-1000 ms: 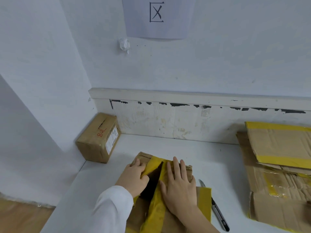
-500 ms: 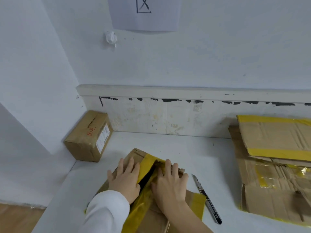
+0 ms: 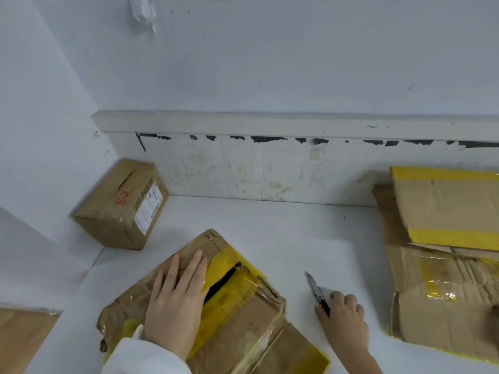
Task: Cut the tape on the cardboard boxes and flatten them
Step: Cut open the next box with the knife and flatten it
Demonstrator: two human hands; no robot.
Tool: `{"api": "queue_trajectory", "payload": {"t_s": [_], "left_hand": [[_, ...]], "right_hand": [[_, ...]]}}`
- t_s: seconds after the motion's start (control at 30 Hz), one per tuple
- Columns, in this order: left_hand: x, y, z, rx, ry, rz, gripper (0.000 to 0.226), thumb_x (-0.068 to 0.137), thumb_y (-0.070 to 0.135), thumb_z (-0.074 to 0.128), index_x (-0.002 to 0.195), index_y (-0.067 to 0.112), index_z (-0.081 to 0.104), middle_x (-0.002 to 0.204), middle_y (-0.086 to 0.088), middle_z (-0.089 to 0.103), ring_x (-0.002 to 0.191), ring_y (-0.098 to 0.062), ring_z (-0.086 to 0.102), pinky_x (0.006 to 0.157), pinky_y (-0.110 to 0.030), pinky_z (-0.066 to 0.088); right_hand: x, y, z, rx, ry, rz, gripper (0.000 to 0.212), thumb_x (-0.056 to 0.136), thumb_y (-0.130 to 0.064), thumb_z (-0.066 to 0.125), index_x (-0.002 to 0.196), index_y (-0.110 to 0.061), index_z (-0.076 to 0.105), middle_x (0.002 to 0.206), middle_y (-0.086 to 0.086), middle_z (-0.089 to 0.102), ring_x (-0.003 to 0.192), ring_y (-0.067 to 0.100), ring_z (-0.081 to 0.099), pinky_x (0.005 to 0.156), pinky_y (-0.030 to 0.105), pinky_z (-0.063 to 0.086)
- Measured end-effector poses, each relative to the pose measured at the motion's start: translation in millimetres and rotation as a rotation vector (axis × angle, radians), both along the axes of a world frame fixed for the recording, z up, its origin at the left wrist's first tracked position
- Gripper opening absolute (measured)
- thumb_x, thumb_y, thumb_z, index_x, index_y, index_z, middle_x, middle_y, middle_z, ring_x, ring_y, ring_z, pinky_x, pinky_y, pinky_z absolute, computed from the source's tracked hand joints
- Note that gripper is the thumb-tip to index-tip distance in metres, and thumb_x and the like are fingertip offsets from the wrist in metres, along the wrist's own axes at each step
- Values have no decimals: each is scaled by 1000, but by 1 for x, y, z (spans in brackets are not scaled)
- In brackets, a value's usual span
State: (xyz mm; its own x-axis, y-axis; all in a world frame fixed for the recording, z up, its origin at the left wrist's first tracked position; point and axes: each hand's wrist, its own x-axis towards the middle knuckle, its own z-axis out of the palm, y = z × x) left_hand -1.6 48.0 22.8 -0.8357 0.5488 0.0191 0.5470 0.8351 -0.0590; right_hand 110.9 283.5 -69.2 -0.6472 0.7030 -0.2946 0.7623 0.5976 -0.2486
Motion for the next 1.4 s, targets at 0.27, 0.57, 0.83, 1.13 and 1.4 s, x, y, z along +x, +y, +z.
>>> {"api": "queue_trajectory", "payload": {"t_s": [0.27, 0.57, 0.83, 1.13, 1.4], "left_hand": [[8, -8, -1, -18, -84, -76, 58, 101, 35, 0, 121, 5, 46, 121, -15, 63, 107, -41, 61, 79, -54, 51], [6, -3, -1, -19, -91, -31, 76, 101, 34, 0, 109, -1, 67, 114, -19, 65, 102, -42, 63, 73, -56, 51], [11, 1, -2, 62, -94, -52, 63, 102, 31, 0, 117, 4, 56, 113, -18, 66, 101, -42, 63, 72, -57, 51], [10, 0, -5, 119, -62, -44, 59, 102, 31, 0, 117, 5, 51, 115, -17, 66, 103, -42, 63, 75, -56, 51], [7, -2, -4, 83, -79, -29, 70, 102, 31, 0, 113, 3, 63, 114, -17, 66, 102, -42, 63, 75, -57, 51]], "right_hand": [[-5, 6, -9, -84, -13, 126, 21, 100, -33, 41, 106, -13, 42, 112, 3, 49, 100, 17, 51, 81, 23, 41], [-52, -18, 98, -273, 379, 458, 25, 99, -37, 37, 110, -41, 59, 59, -14, 47, 50, 4, 43, 46, 16, 32], [-67, -34, 124, 61, 118, 590, 34, 100, -48, 20, 82, -27, 41, 71, -8, 45, 65, 18, 45, 45, 21, 26], [-72, -39, 131, 213, 107, 639, 31, 102, -45, 21, 83, -26, 38, 69, -7, 38, 65, 18, 43, 45, 24, 22], [-71, -41, 126, 223, 54, 648, 35, 101, -46, 21, 88, -26, 46, 82, -8, 45, 70, 19, 44, 48, 25, 26]]}}
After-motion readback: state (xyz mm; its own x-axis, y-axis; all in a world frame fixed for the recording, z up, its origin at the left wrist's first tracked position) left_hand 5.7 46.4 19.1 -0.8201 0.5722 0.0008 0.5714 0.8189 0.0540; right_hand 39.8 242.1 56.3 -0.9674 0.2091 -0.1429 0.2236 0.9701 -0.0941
